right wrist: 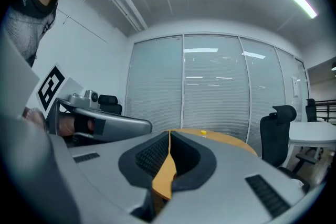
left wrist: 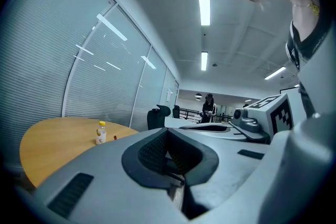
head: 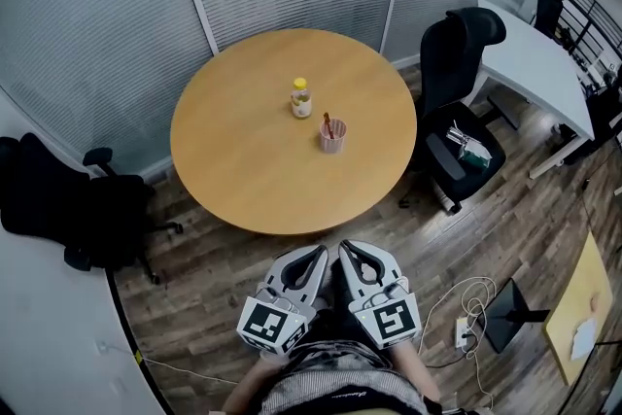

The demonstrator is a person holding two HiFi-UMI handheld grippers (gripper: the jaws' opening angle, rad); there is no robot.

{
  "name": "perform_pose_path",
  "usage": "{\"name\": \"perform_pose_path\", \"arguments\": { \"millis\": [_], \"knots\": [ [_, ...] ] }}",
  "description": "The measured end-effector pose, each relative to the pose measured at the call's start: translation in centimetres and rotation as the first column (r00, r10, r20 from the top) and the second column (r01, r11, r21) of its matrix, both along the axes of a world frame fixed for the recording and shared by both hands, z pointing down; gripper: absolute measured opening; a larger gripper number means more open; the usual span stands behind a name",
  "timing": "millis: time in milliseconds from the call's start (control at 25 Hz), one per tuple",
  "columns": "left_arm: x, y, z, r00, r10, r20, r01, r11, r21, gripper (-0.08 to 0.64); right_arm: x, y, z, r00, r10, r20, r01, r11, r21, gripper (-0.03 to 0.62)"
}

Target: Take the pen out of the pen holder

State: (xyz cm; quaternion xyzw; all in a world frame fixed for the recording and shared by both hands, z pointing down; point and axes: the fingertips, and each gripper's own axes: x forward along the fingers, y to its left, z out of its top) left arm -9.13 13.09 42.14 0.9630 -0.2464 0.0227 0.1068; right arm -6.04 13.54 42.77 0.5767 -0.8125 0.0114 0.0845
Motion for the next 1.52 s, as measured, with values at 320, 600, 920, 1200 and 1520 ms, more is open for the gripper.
{"name": "perform_pose_path", "arguments": {
  "millis": [320,600,920,1200,1520],
  "knots": [
    [4.0,-6.8,0.0,0.999,-0.025,-0.025,0.024,0.999,-0.025,0.005,3.6,-6.9,-0.4,0.998,-0.055,-0.007,0.055,0.998,0.014,0.023],
    [7.0,-12.3,-0.3,0.997,-0.074,0.013,0.074,0.997,0.002,0.005,6.0,-12.8,-0.9,0.992,-0.126,-0.013,0.126,0.992,0.019,0.023],
    [9.6,-16.7,0.4,0.989,-0.138,0.046,0.139,0.99,-0.018,0.005,9.4,-17.6,-0.2,0.985,-0.171,0.014,0.171,0.985,-0.006,0.023],
    [11.3,-19.7,1.4,0.98,-0.192,0.049,0.193,0.981,-0.031,0.005,11.4,-20.8,0.6,0.977,-0.211,0.008,0.211,0.978,-0.005,0.023],
    [9.8,-22.7,1.6,0.972,-0.229,0.046,0.231,0.972,-0.04,0.005,10.4,-23.9,1.0,0.972,-0.234,-0.019,0.234,0.972,-0.017,0.023]
  ]
}}
